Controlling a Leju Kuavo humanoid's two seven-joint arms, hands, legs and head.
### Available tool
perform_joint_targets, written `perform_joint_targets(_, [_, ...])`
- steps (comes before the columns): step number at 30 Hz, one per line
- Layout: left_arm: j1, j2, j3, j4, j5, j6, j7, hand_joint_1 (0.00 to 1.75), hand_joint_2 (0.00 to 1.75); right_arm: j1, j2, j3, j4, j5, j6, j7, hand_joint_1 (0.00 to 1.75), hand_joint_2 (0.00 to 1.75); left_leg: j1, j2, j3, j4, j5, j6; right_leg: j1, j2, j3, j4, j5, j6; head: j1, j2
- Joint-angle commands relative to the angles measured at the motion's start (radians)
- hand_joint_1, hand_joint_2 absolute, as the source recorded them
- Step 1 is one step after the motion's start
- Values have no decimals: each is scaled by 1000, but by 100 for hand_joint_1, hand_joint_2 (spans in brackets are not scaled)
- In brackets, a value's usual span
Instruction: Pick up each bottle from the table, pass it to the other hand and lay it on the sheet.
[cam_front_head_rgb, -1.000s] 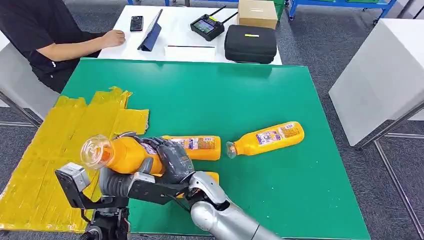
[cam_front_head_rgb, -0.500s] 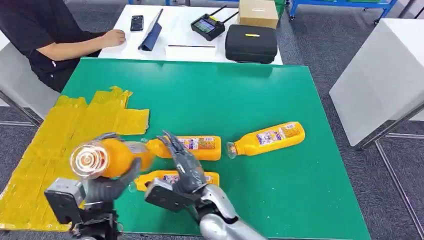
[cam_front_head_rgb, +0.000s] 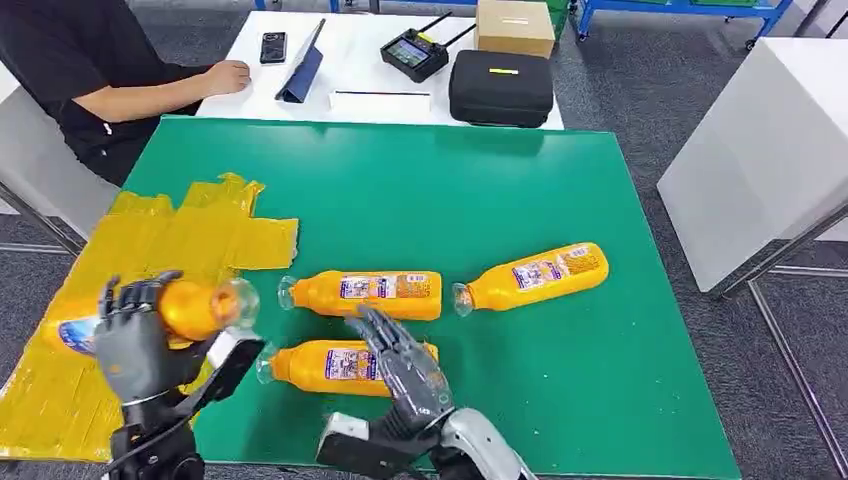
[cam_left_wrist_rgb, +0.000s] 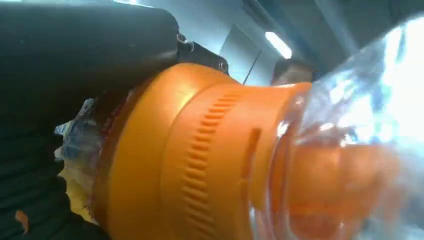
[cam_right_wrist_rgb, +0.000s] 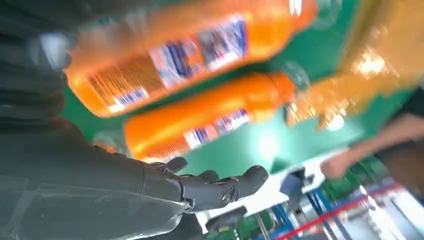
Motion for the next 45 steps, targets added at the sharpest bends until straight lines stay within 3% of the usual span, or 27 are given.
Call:
perform_joint_targets(1, [-76, 47, -41, 196, -15, -5, 17, 175, 175, 8, -49, 34, -14, 8, 17, 12, 0, 175, 0, -3, 3, -1, -1, 1, 0, -1, 4, -1, -2, -5, 0, 0])
perform_joint_targets(2, [-77, 56, -54, 196, 6, -51, 24, 175, 175, 1, -56, 44, -5, 41, 34, 42, 0, 175, 0, -4, 5, -1, -2, 1, 0, -2, 5, 0, -2, -6, 0, 0])
perform_joint_targets(3, [-86, 66, -69, 222, -46, -98, 63, 164, 175, -5, -60, 58, 10, 76, 46, 63, 0, 175, 0, -3, 4, -1, -1, 1, 0, -1, 4, -1, -2, -4, 0, 0])
perform_joint_targets(4, [-96, 67, -81, 253, -48, -115, 66, 0, 0, -9, -59, 66, 32, 93, 55, 76, 0, 175, 0, -3, 4, -1, -1, 1, 0, -1, 4, 0, -2, -6, 0, 0])
perform_joint_targets(7, [-123, 61, -104, 339, -73, -157, 98, 0, 0, -21, -58, 82, 106, 145, 49, 121, 0, 175, 0, -5, 10, -2, -2, 1, 1, -1, 10, -1, -3, -10, 0, 0])
perform_joint_targets(11, [-128, 60, -113, 346, -75, -164, 98, 0, 0, -25, -66, 82, 140, 183, 33, 143, 0, 175, 0, -2, 3, -1, 0, 1, 1, 0, 3, -2, -1, -4, 0, 0])
perform_joint_targets(19, [-125, 59, -109, 335, -57, -175, 91, 0, 0, -31, -65, 68, 152, 216, 20, 168, 0, 175, 0, -3, 6, -1, -2, 1, 1, 0, 6, 0, -2, -7, 0, 0])
perform_joint_targets(33, [-249, 45, -153, 462, 32, -195, 61, 0, 0, -142, 39, 12, 391, 264, -34, 167, 0, 175, 0, -2, 5, -1, 1, 1, 1, 0, 5, 0, 0, -6, 0, 0])
perform_joint_targets(45, [-173, 78, -145, 346, 122, -286, 89, 0, 0, -168, 90, 16, 439, 275, -22, 152, 0, 175, 1, -1, 4, 0, -1, 1, 1, 2, 4, 1, -1, -6, 0, 0])
